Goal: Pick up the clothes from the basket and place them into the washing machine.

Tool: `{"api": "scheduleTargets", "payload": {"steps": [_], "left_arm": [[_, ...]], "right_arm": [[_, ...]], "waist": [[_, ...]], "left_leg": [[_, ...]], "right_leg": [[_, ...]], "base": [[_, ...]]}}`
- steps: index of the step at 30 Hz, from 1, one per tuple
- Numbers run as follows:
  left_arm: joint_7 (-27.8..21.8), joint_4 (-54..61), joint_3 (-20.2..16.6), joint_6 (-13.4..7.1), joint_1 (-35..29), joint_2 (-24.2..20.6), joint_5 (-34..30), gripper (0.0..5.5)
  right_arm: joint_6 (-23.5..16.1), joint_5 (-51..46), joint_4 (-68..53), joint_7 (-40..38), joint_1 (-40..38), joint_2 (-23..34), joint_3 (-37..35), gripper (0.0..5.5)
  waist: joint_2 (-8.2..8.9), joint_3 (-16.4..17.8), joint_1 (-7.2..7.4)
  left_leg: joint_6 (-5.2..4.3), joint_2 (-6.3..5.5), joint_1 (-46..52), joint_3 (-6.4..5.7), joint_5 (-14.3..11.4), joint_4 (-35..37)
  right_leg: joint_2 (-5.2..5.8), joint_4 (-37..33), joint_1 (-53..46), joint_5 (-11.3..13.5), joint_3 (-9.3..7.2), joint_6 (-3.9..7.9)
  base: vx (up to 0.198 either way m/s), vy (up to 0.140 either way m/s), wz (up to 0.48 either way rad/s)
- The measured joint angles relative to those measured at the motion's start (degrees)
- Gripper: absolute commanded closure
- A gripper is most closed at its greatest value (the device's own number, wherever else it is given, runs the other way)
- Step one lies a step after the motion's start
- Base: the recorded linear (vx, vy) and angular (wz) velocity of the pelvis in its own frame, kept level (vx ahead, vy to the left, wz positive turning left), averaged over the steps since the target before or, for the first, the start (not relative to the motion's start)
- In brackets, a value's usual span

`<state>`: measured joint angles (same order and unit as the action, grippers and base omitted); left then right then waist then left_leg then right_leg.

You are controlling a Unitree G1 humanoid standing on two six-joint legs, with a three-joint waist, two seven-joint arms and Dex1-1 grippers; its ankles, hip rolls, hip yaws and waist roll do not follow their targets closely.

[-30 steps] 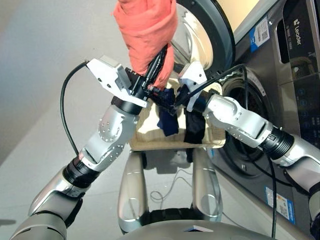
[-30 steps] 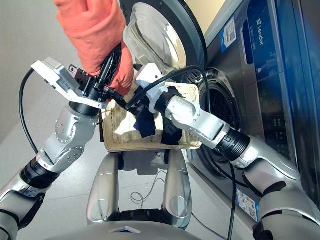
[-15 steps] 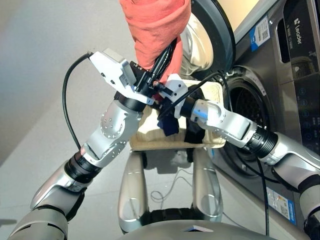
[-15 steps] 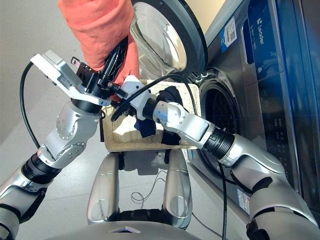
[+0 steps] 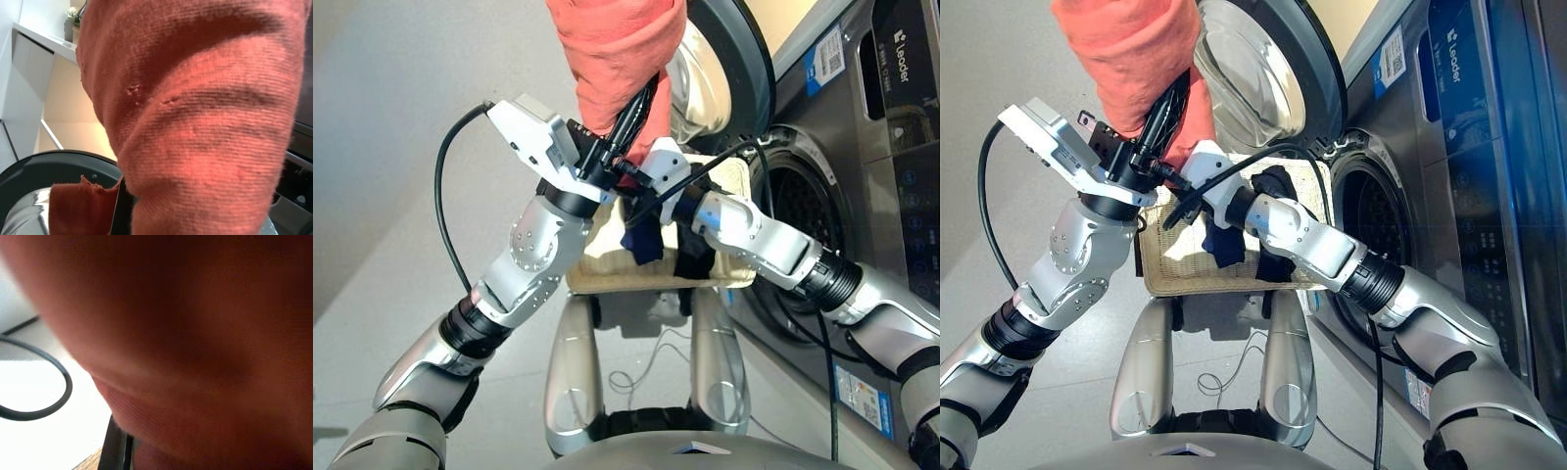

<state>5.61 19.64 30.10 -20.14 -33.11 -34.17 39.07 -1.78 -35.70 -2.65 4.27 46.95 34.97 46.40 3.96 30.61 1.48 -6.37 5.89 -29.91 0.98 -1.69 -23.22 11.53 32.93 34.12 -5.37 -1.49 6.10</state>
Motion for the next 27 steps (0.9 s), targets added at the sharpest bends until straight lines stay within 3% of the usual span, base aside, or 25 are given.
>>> {"api": "scheduleTargets", "payload": {"steps": [9, 12, 13, 14, 15, 17, 18, 27], "left_arm": [[0.7, 0.2, 0.0, 0.2, 1.0, 0.1, -2.8, 5.50], [1.2, 0.2, 0.0, 0.2, 1.1, 0.1, -3.3, 3.26], [1.3, 0.2, 0.0, 0.2, 1.1, 0.1, -3.3, 3.17], [1.6, 0.2, -0.1, 0.2, 1.1, 0.1, -3.3, 3.17], [1.6, 0.2, -0.1, 0.2, 1.3, 0.0, -3.3, 5.50], [1.7, 0.2, -0.2, 0.2, 1.9, 0.0, -3.6, 5.50], [1.7, 0.2, -0.2, 0.2, 2.3, 0.0, -3.7, 5.50], [2.8, 0.2, -1.8, 0.2, 2.8, 0.1, -3.7, 5.50]], "right_arm": [[-3.9, 0.6, -4.6, -3.1, -10.3, 0.1, -9.9, 5.50], [-5.1, 0.6, -5.6, -3.9, -12.3, -0.1, -11.6, 5.50], [-5.2, 0.6, -5.7, -4.4, -12.8, -0.2, -12.1, 5.50], [-5.2, 0.6, -5.7, -5.0, -13.5, -0.2, -12.9, 5.50], [-5.5, 0.6, -5.7, -5.6, -14.3, -0.1, -13.8, 5.50], [-6.3, 0.7, -5.7, -6.2, -14.9, -0.1, -14.8, 5.37], [-6.3, 0.7, -5.7, -6.2, -14.9, -0.1, -15.0, 0.00], [-6.2, 0.4, -6.8, -4.5, -14.9, 3.3, -15.0, 0.00]], "waist": [[-0.25, 0.0, 0.23], [-0.25, 0.0, 0.23], [-0.26, 0.0, 0.18], [-0.26, 0.0, 0.10], [-0.26, 0.0, 0.03], [-0.27, 0.0, 0.21], [-0.28, 0.0, 0.25], [-0.29, 0.0, 0.08]], "left_leg": [[0.00, 0.03, -0.4, 0.07, 0.0, 0.0], [0.15, 0.03, -0.4, 0.13, 0.0, -0.1], [0.17, 0.03, -0.4, 0.13, 0.0, -0.1], [0.17, 0.03, -0.4, 0.13, 0.0, -0.1], [0.16, 0.02, -0.4, 0.12, 0.0, -0.1], [0.13, 0.02, -0.4, 0.18, 0.0, -0.2], [0.00, 0.04, -0.4, 0.20, -0.1, -0.2], [0.16, 0.05, -0.4, 0.25, 0.0, -0.1]], "right_leg": [[-0.03, 0.0, 0.5, -0.1, 0.07, -0.05], [-0.03, 0.0, 0.5, -0.1, 0.11, -0.04], [-0.03, 0.0, 0.5, -0.1, 0.11, -0.04], [-0.02, 0.0, 0.5, -0.1, 0.12, -0.04], [-0.01, 0.1, 0.5, -0.1, 0.12, -0.04], [-0.02, 0.1, 0.5, -0.1, 0.18, -0.03], [-0.04, 0.1, 0.6, -0.1, 0.21, -0.03], [-0.05, 0.1, 0.6, -0.1, 0.24, -0.02]], "base": [[0.000, 0.000, 0.000], [0.000, 0.000, 0.000], [0.000, 0.000, 0.000], [0.000, 0.000, 0.000], [0.000, 0.000, 0.000], [0.000, 0.000, 0.000], [0.000, 0.000, 0.000], [0.000, 0.000, 0.000]]}}
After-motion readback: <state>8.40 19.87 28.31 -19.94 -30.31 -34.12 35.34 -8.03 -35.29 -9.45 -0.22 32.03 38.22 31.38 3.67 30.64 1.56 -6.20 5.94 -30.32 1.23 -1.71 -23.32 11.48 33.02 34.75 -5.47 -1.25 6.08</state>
